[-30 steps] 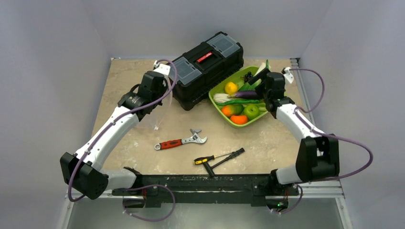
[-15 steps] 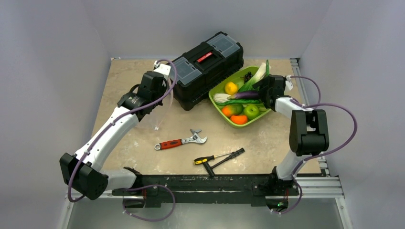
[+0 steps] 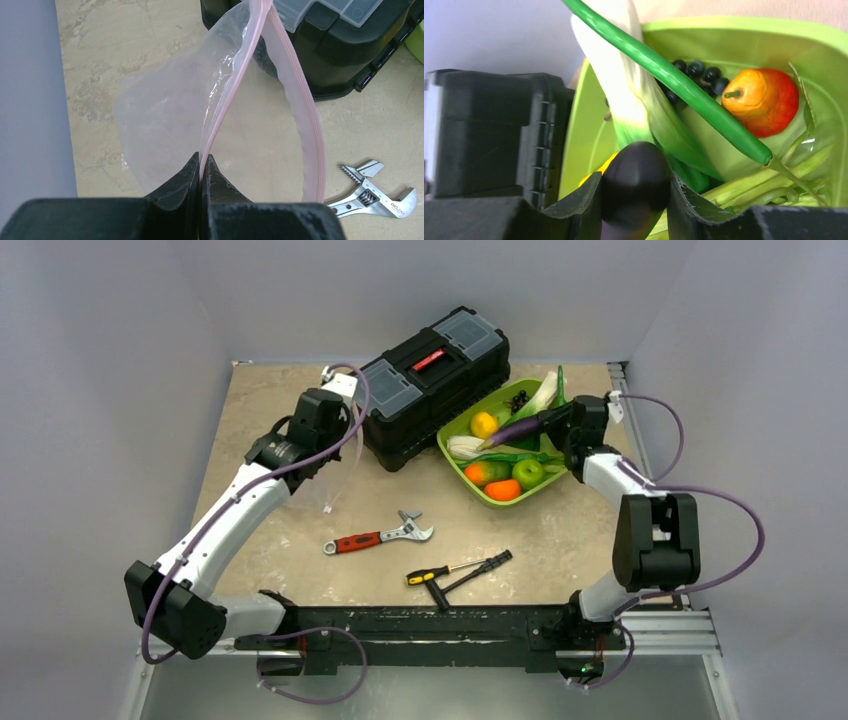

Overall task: Place the food in the zip-top bag and seal the zipper
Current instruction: Pick up the fake vegetable from the bin, then place the fake vegetable in the zipper food storage bag, then pick up the fake vegetable from the bin.

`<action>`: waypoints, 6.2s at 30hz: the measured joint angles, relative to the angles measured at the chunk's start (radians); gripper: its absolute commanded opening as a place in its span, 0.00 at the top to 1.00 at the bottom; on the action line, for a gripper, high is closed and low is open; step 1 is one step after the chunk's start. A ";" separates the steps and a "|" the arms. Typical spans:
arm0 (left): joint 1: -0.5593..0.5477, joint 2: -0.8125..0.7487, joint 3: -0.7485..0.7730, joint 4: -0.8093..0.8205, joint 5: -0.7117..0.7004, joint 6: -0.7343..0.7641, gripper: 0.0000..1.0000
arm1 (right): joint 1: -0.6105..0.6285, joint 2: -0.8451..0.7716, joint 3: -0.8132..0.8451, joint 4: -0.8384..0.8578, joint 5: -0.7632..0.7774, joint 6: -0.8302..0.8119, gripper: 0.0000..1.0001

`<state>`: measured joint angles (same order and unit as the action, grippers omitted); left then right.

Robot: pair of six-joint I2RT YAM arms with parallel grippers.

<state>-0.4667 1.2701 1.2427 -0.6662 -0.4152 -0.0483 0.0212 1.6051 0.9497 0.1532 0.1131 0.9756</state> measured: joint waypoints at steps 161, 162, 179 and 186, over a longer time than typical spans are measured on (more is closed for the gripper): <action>0.103 -0.046 -0.030 0.029 0.071 -0.245 1.00 | 0.053 0.335 0.297 0.057 0.311 -0.708 0.66; 0.103 -0.046 -0.030 0.029 0.071 -0.245 1.00 | 0.052 0.333 0.294 0.058 0.311 -0.709 0.67; 0.103 -0.047 -0.030 0.029 0.068 -0.243 1.00 | 0.051 0.420 0.345 0.038 0.412 -0.731 0.70; 0.103 -0.047 -0.030 0.029 0.074 -0.244 1.00 | 0.067 0.407 0.314 0.059 0.446 -0.734 0.89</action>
<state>-0.3634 1.2228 1.2125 -0.6373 -0.3408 -0.2920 0.0879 2.0121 1.2640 0.2119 0.5594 0.2413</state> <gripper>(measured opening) 0.003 0.161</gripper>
